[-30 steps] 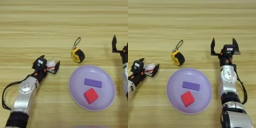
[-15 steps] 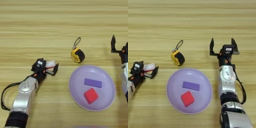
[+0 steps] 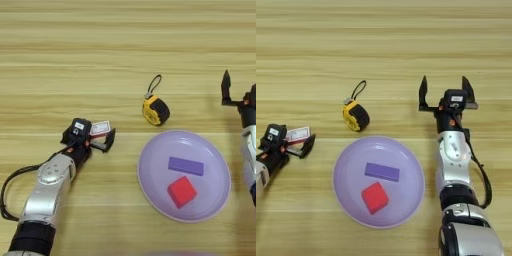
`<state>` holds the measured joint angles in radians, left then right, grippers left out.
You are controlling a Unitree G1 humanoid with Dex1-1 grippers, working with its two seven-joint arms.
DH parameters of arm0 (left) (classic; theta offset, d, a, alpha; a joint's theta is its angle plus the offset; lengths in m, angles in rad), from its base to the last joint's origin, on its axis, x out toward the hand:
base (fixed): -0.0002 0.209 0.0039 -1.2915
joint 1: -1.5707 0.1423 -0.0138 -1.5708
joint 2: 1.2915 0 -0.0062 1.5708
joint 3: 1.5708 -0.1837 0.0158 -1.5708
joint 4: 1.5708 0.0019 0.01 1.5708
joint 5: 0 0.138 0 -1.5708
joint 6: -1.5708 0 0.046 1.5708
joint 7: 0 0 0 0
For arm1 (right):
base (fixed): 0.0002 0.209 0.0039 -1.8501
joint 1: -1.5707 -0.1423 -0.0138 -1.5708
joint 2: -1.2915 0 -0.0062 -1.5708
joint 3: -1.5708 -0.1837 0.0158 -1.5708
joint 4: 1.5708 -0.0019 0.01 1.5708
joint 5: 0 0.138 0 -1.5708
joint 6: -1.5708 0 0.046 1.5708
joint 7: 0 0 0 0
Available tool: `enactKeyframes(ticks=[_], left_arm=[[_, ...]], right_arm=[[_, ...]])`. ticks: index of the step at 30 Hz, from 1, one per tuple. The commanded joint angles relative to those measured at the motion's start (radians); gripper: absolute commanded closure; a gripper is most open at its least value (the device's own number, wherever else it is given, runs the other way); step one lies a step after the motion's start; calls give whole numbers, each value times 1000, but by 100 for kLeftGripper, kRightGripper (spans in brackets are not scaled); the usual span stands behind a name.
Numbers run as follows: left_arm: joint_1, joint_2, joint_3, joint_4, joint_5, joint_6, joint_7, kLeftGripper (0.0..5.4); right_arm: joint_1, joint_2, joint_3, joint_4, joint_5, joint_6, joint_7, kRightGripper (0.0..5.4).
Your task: Move the objects on the table
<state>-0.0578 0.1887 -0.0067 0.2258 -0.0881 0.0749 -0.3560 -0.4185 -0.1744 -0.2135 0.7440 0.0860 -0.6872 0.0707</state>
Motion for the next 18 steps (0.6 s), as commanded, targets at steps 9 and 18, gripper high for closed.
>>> enactKeyframes(ticks=[9,18], left_arm=[[23,8,-13,-3,-2,31,-29,102],[27,7,-18,-14,1,24,-31,107]], right_arm=[[10,3,-2,-11,10,9,-1,0],[10,2,-3,-9,10,9,0,0]])
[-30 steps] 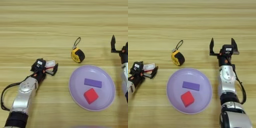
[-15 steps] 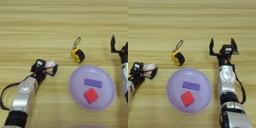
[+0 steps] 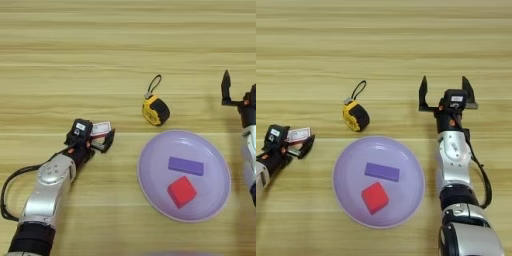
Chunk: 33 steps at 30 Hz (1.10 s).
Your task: Move the objects on the table
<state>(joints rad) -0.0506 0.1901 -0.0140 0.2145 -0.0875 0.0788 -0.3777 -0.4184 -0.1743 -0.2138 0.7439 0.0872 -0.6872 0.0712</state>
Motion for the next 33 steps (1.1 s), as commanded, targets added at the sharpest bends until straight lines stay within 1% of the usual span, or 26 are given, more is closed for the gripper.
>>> enactKeyframes(ticks=[1,6,11,14,16,21,25,30,33], left_arm=[[20,6,-12,-4,1,19,-10,107],[21,7,-13,-19,-2,9,-15,107],[23,8,-17,-60,-3,3,-23,107],[19,13,-20,-92,-5,-12,-36,107],[14,19,-22,-102,-3,-37,-49,107],[11,19,-39,-136,-22,-88,-106,107],[3,28,-57,-163,-38,-125,-159,107],[-21,36,-68,-190,-86,-130,-234,107],[-48,49,-78,-184,-106,-140,-291,107]], right_arm=[[10,2,-2,-9,9,9,-1,0],[8,3,-2,-6,8,8,-2,0],[7,5,-1,-4,8,7,-3,0],[6,6,0,-3,7,7,-3,0],[5,6,1,-2,6,7,-3,0],[5,6,3,-1,4,6,-3,0],[3,6,3,3,3,5,-3,0],[0,7,5,8,2,3,-5,0],[-2,10,6,10,2,2,-6,0]])
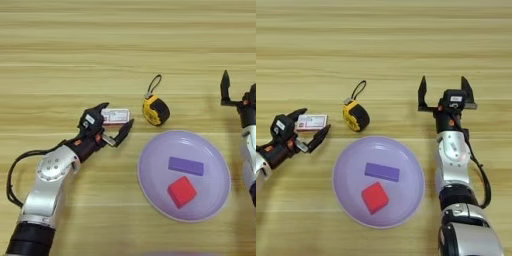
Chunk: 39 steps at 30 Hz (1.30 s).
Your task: Move the objects on the table
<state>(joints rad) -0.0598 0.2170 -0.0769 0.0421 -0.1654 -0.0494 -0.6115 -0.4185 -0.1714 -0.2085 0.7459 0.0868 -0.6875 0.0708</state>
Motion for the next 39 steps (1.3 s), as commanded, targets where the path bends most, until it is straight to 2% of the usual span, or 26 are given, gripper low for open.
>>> enactKeyframes(ticks=[1,8,14,19,29,39], left_arm=[[-48,26,-16,-9,-40,-12,-77,107],[-91,41,-36,-4,-108,-13,-210,107],[-137,54,-73,-3,-140,-19,-324,107],[-148,54,-123,-19,-149,-21,-407,107],[-215,16,-227,54,-109,-23,-453,107],[-274,-33,-273,198,-56,-66,-453,107]], right_arm=[[-2,8,1,8,2,2,-6,0],[-2,13,3,6,-3,1,-11,0],[-1,19,5,-1,-9,2,-16,0],[-1,22,10,-3,-11,2,-23,0],[2,29,17,-13,-16,7,-35,0],[11,34,26,-34,-22,11,-46,0]])
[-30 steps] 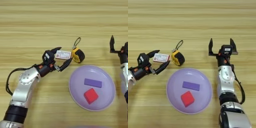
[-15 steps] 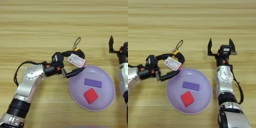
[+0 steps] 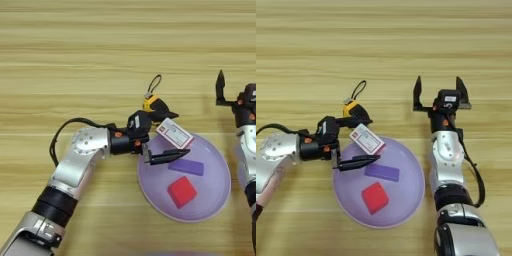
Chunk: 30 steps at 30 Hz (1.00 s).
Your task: Move the objects on the table
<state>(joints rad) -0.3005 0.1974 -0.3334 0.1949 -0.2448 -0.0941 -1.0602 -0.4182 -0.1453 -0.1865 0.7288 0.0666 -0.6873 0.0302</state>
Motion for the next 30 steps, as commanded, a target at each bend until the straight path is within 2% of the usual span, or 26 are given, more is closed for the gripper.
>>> enactKeyframes(ticks=[1,13,21,30], left_arm=[[-39,-17,-20,61,30,-27,-6,107],[-124,-77,-39,311,121,-140,12,107],[-133,-82,-47,348,149,-168,-5,107],[-124,-82,-58,343,169,-180,-12,107]], right_arm=[[12,8,5,-19,-3,12,-6,0],[10,9,6,-18,-9,14,-9,0],[15,10,7,-25,-10,14,-9,0],[23,11,9,-39,-11,16,-10,0]])
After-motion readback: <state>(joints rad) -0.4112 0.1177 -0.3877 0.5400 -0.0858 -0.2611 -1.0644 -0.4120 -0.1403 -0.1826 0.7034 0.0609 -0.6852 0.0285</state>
